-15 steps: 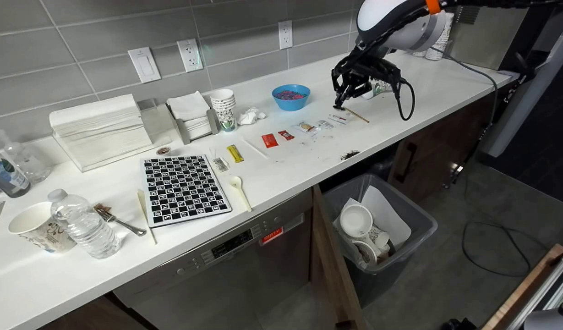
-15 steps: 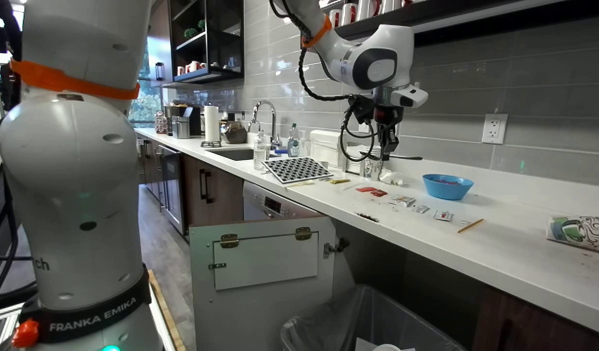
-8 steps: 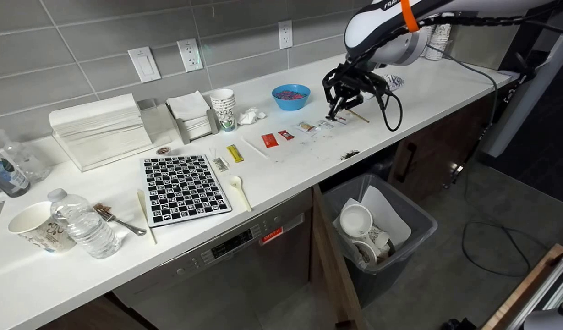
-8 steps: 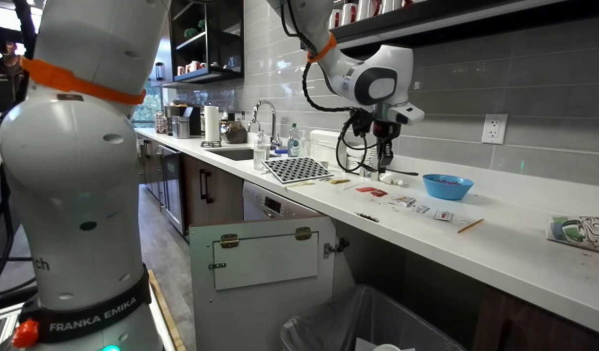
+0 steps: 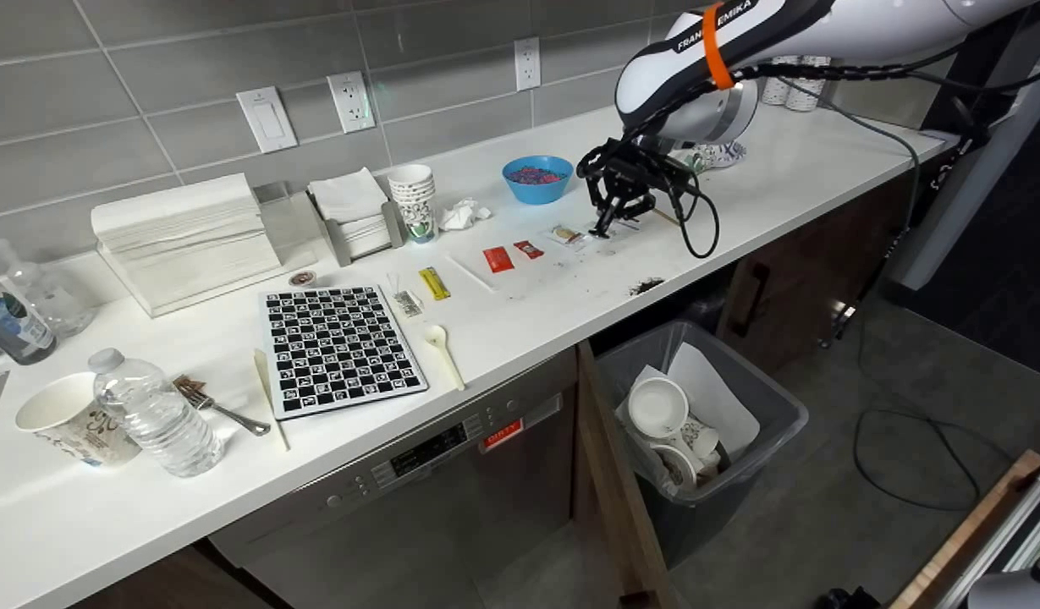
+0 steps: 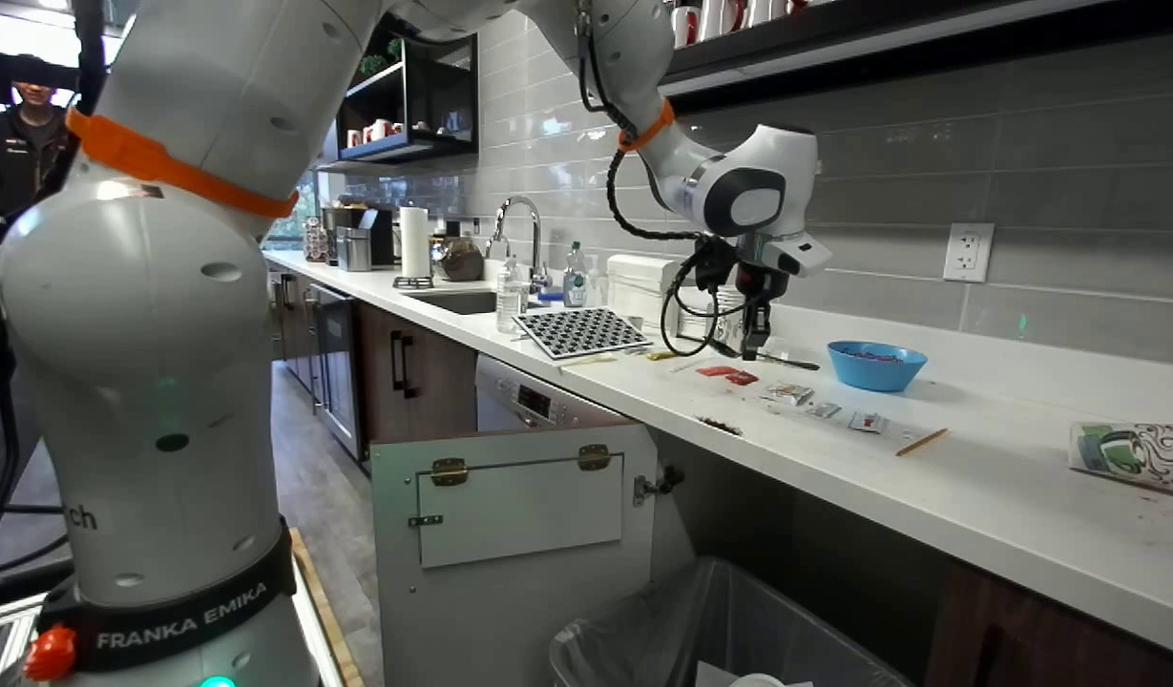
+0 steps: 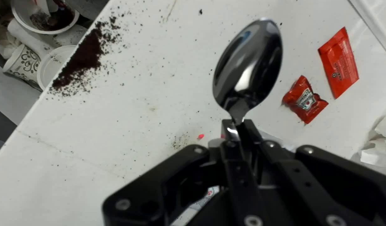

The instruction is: Pick up the spoon and then throw the object on it in the bin

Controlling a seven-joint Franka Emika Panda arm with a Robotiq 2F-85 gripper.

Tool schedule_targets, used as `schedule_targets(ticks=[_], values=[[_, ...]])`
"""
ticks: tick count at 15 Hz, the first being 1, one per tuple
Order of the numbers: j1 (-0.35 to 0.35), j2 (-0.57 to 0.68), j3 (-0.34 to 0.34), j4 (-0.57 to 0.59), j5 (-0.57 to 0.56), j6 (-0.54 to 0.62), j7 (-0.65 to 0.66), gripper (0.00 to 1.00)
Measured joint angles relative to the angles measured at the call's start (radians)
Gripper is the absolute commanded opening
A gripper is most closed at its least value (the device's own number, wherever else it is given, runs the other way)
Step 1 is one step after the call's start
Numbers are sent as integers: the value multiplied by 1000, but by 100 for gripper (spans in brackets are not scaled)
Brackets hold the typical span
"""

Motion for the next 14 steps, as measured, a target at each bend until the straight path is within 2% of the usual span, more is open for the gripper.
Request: schedule_targets(ticks=[14], values=[[-5,164,16,105,24,2,39,2]])
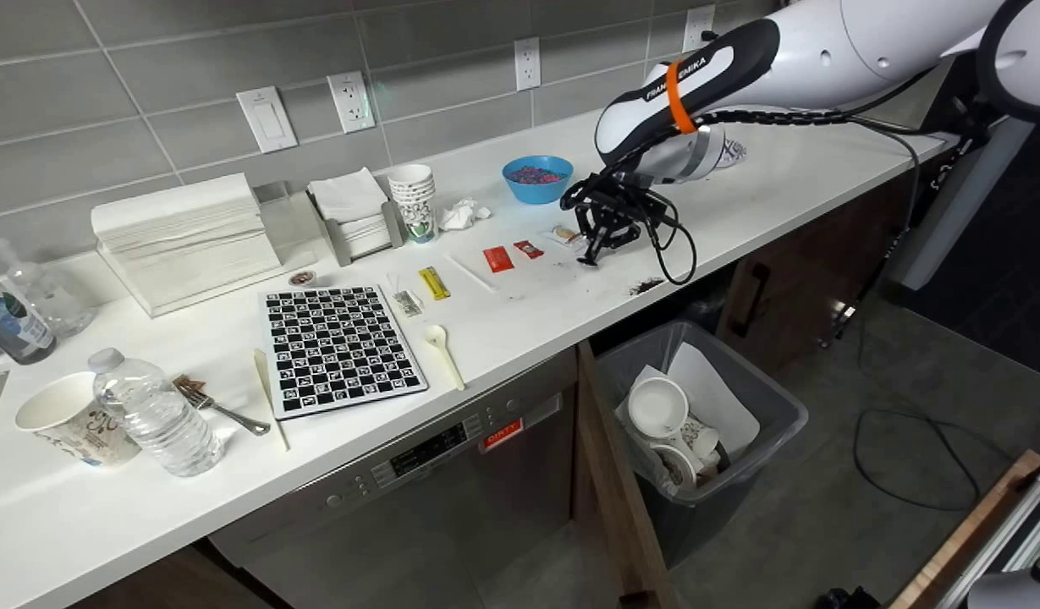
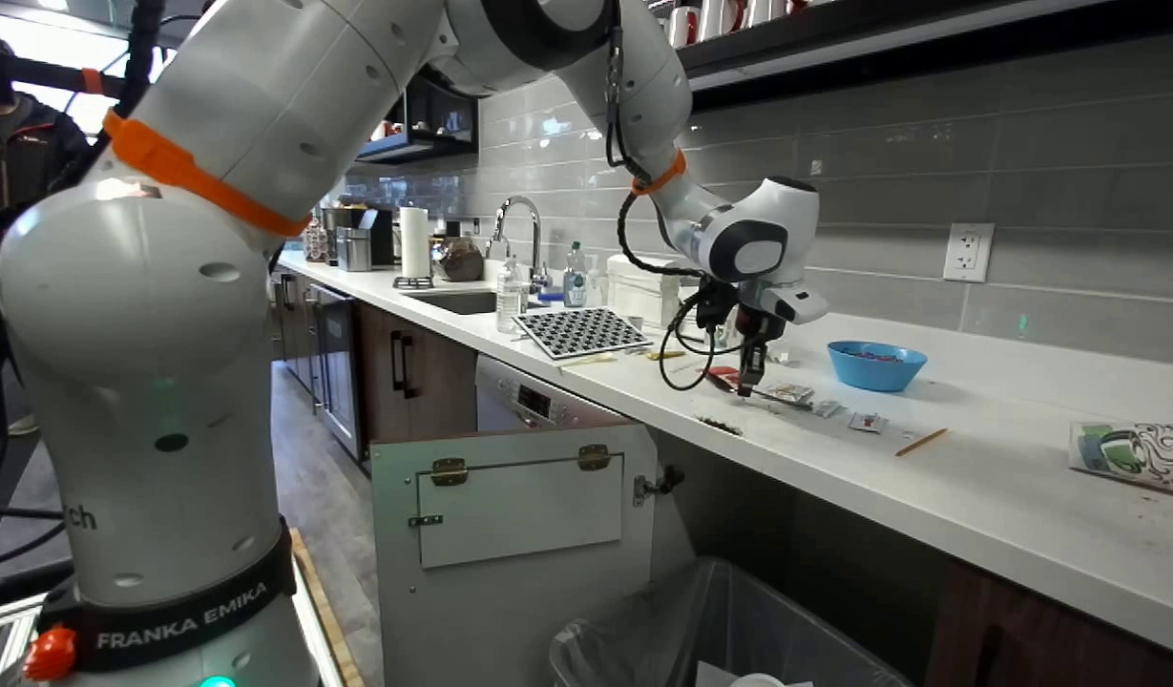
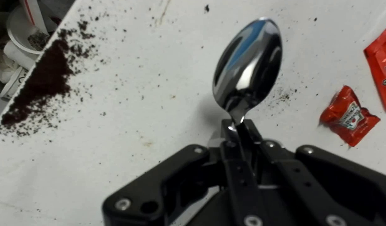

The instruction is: Pick up the spoon and then throw the object on it in the bin

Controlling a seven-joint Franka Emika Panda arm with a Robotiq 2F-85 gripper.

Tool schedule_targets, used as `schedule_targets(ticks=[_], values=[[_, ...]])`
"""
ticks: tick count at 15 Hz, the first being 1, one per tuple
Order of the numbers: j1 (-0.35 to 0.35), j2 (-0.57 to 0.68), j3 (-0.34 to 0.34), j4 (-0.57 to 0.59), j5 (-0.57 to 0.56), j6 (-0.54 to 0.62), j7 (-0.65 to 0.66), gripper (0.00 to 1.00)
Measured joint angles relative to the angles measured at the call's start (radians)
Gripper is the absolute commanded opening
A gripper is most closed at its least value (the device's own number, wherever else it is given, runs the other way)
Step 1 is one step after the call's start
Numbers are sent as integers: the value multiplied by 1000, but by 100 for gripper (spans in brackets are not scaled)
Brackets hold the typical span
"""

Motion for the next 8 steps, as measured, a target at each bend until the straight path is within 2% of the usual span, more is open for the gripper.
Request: schedule_targets(ticks=[5,6,7,8], values=[[-4,32,7,38,3,0,0,2],[-5,39,9,45,4,0,0,34],[-5,44,10,50,4,0,0,35],[-5,50,11,55,4,0,1,42]])
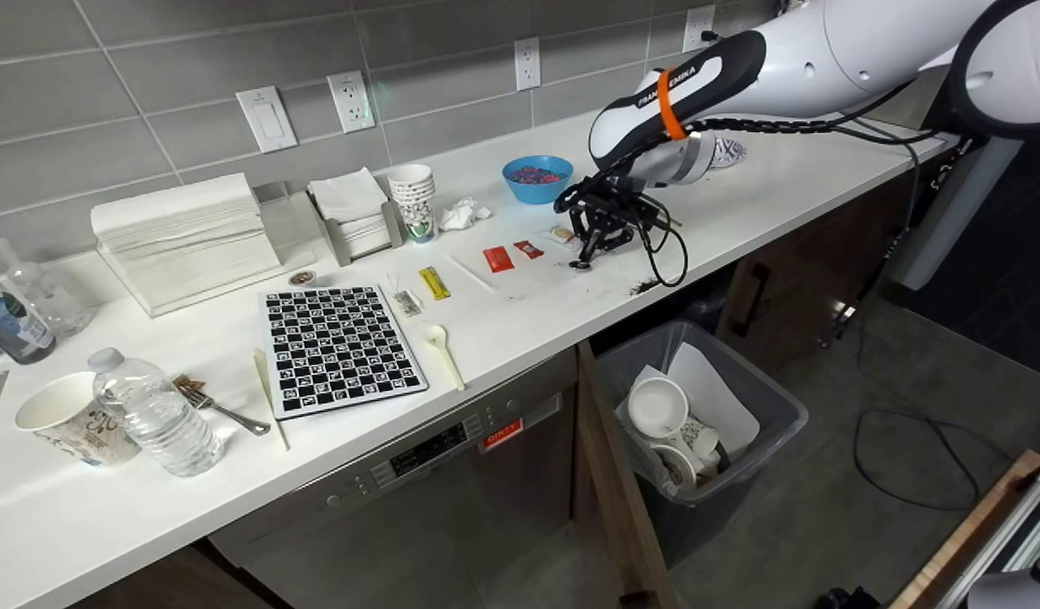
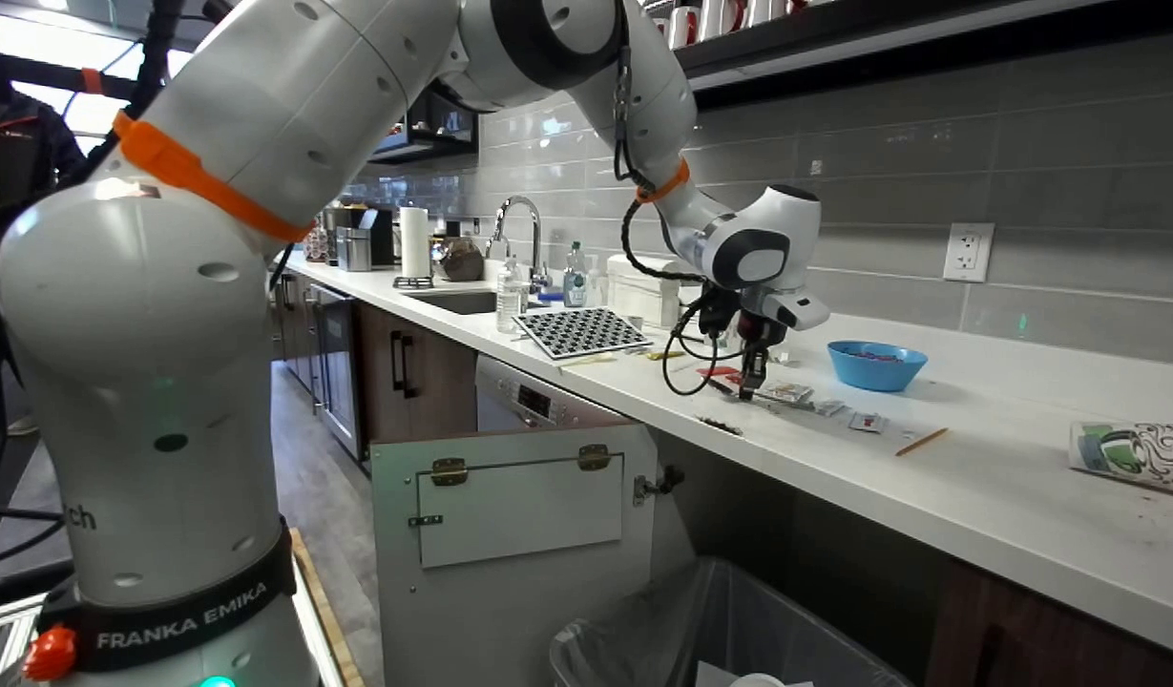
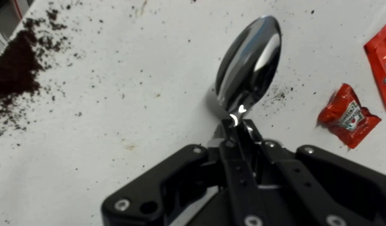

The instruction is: Pick up the spoon and then throw the object on it in the bin

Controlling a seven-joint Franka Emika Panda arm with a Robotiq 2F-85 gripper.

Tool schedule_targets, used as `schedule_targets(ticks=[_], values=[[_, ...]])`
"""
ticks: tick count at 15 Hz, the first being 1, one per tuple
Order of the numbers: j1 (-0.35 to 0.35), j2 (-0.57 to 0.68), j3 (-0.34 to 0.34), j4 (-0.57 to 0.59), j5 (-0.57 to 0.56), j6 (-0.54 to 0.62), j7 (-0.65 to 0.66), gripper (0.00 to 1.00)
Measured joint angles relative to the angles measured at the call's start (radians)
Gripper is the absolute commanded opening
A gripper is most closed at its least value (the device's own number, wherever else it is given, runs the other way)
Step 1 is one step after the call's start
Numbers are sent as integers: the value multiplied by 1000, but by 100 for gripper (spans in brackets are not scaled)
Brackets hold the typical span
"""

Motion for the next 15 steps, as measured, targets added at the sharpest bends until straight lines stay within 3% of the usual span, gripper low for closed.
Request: schedule_targets(ticks=[8,15], values=[[1,6,-4,15,-2,0,37,99],[15,-102,-30,-31,-29,32,70,100]])
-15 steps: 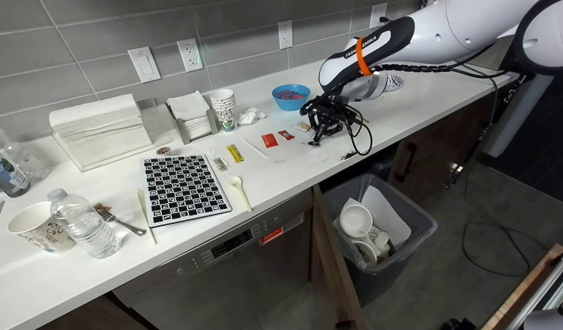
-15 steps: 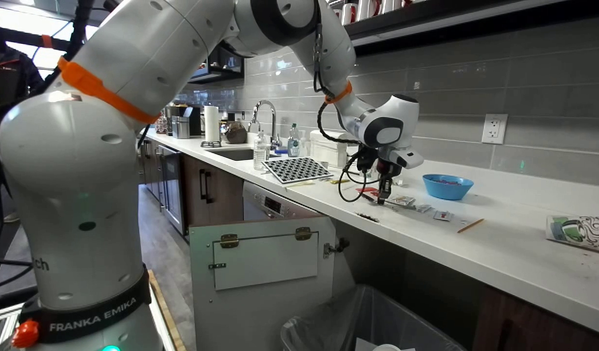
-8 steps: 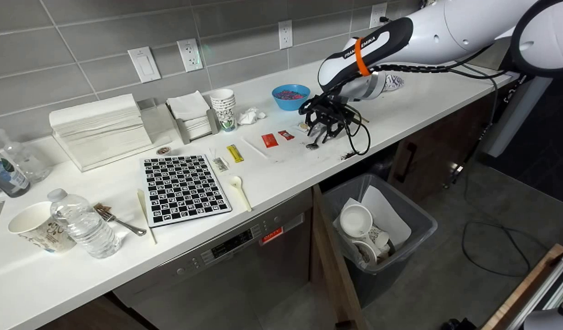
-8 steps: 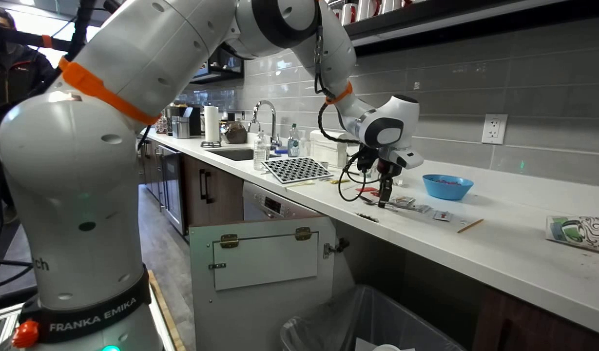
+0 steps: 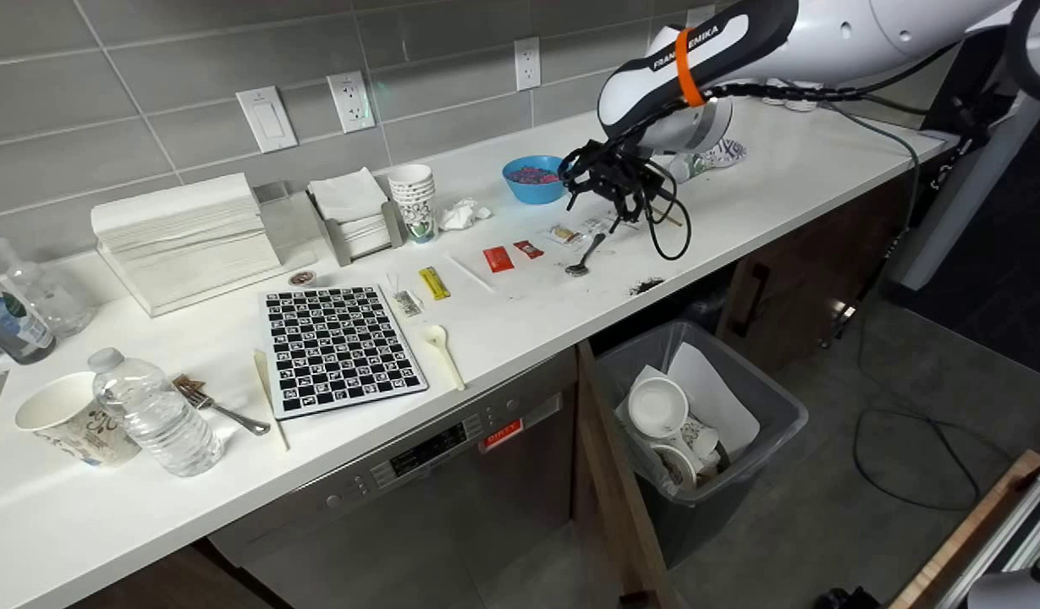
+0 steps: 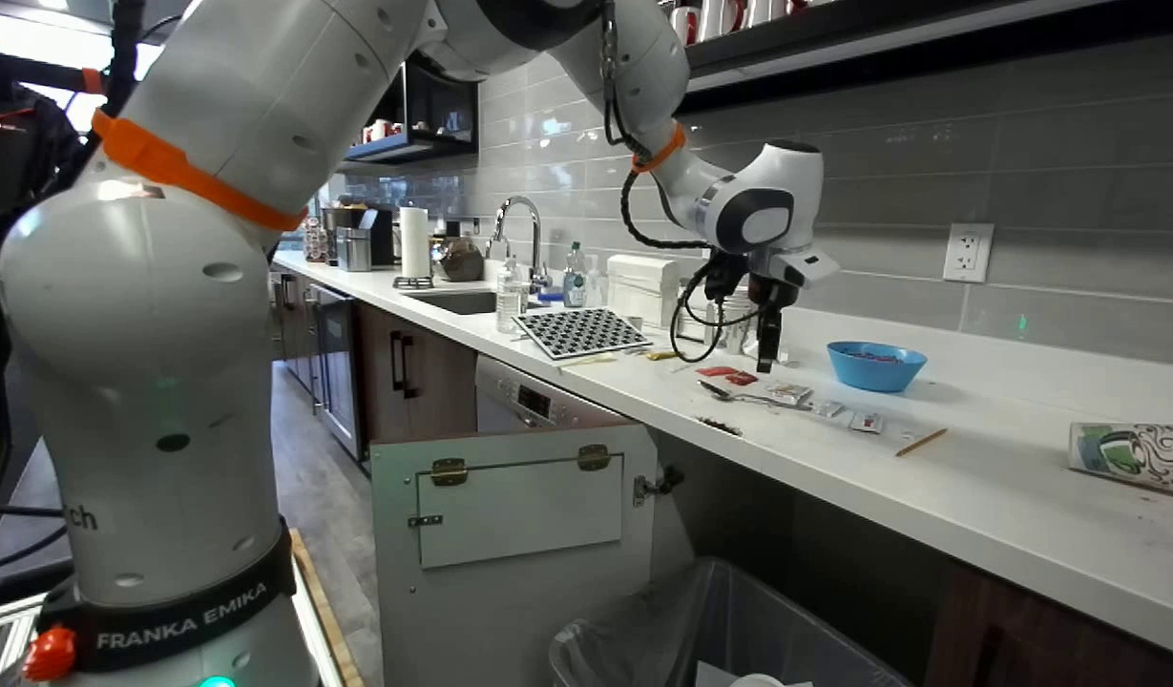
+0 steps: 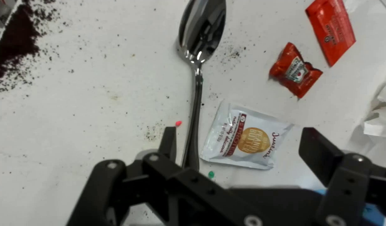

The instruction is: Pick up the spoon and then throw the object on it in the bin

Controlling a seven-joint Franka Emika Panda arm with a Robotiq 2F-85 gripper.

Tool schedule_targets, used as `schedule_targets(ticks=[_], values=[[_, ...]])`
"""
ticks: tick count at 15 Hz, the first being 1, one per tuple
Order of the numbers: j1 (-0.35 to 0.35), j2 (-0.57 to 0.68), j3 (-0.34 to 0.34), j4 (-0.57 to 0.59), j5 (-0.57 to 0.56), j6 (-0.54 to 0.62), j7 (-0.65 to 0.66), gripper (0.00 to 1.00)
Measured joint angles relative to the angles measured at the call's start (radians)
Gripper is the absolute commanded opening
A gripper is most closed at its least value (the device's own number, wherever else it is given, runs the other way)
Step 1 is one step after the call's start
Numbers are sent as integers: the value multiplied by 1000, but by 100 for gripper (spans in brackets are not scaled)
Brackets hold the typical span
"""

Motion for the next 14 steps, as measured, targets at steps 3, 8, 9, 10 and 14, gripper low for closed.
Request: schedule_targets(ticks=[3,8,9,10,14], values=[[8,-71,-1,-39,-34,-2,0,100],[20,-169,-1,-87,-130,-69,-1,100],[23,-186,0,-92,-150,-96,-2,100],[27,-200,1,-94,-166,-125,-5,100],[38,-255,12,-95,-215,-224,-28,100]])
